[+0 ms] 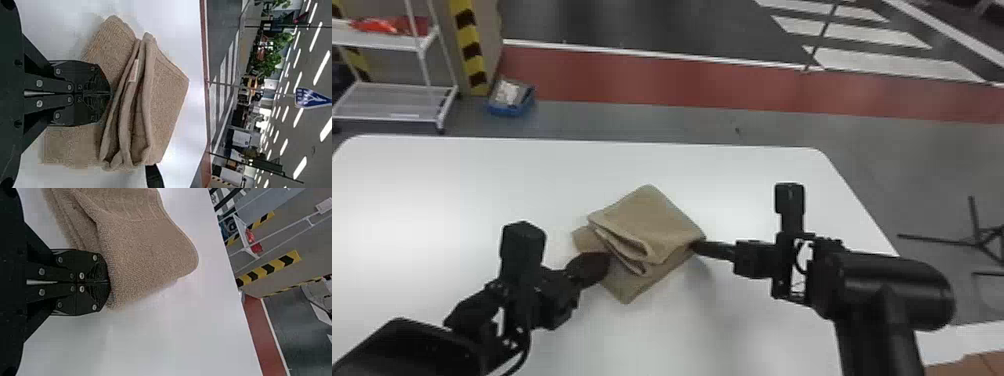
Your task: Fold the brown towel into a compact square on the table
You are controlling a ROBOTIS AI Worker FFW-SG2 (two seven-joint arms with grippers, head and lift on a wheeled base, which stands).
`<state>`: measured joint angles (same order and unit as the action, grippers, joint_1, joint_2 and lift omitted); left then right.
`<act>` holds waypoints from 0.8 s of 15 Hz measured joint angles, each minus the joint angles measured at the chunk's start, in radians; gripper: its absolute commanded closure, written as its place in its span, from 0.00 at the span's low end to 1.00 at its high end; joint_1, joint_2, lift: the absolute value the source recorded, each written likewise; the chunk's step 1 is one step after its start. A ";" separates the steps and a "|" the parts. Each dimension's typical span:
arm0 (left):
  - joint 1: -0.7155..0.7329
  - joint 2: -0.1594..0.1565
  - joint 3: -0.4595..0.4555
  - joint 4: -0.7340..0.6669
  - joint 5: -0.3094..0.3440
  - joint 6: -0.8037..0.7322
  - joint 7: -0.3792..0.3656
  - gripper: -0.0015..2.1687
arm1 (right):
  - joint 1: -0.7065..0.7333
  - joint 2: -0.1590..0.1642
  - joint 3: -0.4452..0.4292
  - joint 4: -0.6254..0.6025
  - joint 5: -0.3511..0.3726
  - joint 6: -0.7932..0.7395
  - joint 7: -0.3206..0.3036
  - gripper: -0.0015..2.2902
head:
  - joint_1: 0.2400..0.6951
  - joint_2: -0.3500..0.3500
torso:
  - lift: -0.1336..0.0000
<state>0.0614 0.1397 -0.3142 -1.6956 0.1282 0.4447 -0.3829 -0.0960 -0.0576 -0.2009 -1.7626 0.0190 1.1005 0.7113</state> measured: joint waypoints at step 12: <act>0.158 0.078 0.124 -0.243 0.044 0.021 -0.016 0.84 | -0.358 0.022 0.070 0.469 0.037 -0.279 -0.061 0.96 | 1.00 0.35 | 0.08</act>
<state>0.2194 0.2177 -0.1898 -1.9388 0.1724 0.4657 -0.3994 -0.4539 -0.0354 -0.1314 -1.2936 0.0564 0.8214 0.6504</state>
